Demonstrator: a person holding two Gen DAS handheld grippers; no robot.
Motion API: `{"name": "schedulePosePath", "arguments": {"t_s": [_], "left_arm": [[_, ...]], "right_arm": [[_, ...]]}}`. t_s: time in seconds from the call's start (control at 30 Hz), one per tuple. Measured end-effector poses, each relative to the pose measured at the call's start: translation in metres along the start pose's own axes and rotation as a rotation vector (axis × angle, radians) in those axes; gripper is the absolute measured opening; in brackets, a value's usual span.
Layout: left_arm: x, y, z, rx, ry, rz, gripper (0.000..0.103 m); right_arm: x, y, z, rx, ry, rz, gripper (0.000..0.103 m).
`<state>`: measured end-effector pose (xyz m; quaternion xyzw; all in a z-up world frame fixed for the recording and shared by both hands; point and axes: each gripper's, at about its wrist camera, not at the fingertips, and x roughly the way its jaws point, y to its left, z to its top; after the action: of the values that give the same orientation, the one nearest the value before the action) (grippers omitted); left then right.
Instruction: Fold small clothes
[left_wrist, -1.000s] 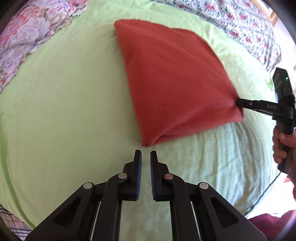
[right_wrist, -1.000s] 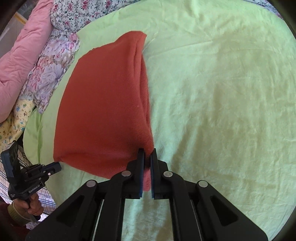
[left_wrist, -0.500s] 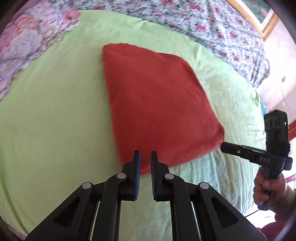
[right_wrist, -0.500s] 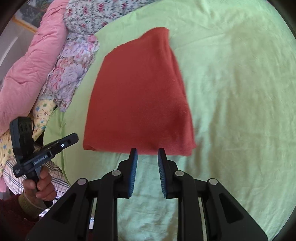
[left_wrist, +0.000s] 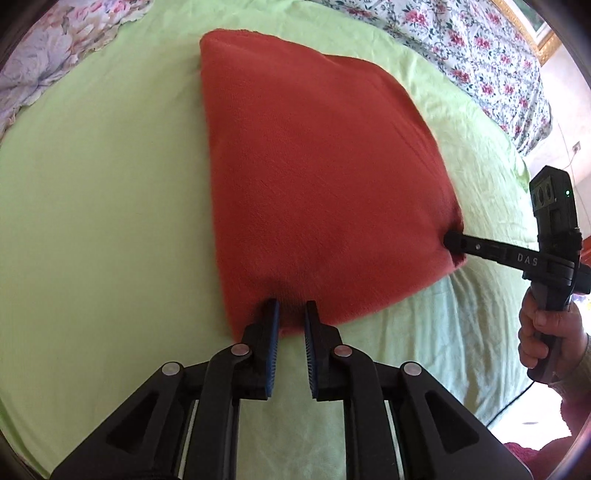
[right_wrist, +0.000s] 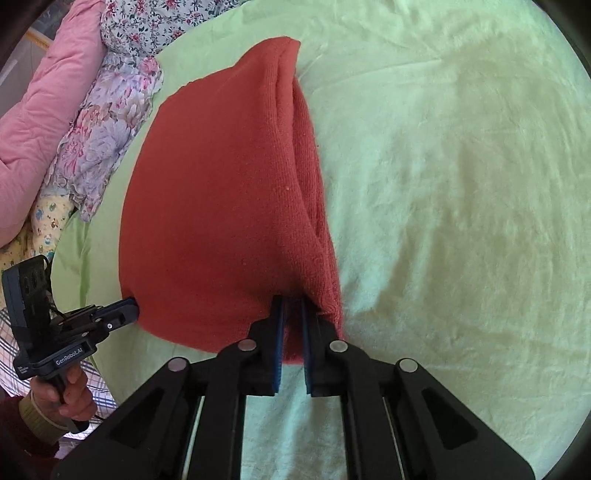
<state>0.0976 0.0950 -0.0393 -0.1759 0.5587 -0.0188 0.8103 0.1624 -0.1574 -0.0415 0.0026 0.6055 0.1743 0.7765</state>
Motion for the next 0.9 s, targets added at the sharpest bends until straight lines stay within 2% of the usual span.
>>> {"name": "schedulePosePath", "arguments": {"t_s": [0.1,0.2,0.3,0.4,0.5,0.63,0.73,0.9], "left_arm": [[-0.018,-0.001,0.007,-0.014,-0.031,-0.018,0.015],[-0.034,0.001,0.024,-0.050,-0.094,-0.039,0.019],[-0.034,0.006,0.052,-0.085,-0.138,-0.040,0.020],[-0.028,0.011,0.075,-0.100,-0.161,-0.036,0.020],[-0.009,0.021,0.091,-0.120,-0.128,-0.041,0.020],[0.018,0.035,0.100,-0.153,-0.082,-0.030,0.018],[0.013,0.033,0.102,-0.145,-0.081,-0.021,0.018],[-0.007,0.026,0.091,-0.122,-0.099,0.007,0.024]], "right_arm": [[-0.013,0.006,0.004,0.003,-0.027,0.018,0.012],[-0.026,0.014,0.018,-0.019,-0.092,0.051,0.012],[-0.025,0.025,0.044,-0.028,-0.131,0.075,0.012],[-0.016,0.030,0.071,-0.043,-0.170,0.058,0.012],[0.000,0.024,0.093,-0.014,-0.167,0.045,0.012],[0.028,0.007,0.108,0.016,-0.093,0.028,0.012],[0.029,0.005,0.111,0.017,-0.094,0.038,0.012],[0.004,0.010,0.102,0.026,-0.127,0.054,0.014]]}}
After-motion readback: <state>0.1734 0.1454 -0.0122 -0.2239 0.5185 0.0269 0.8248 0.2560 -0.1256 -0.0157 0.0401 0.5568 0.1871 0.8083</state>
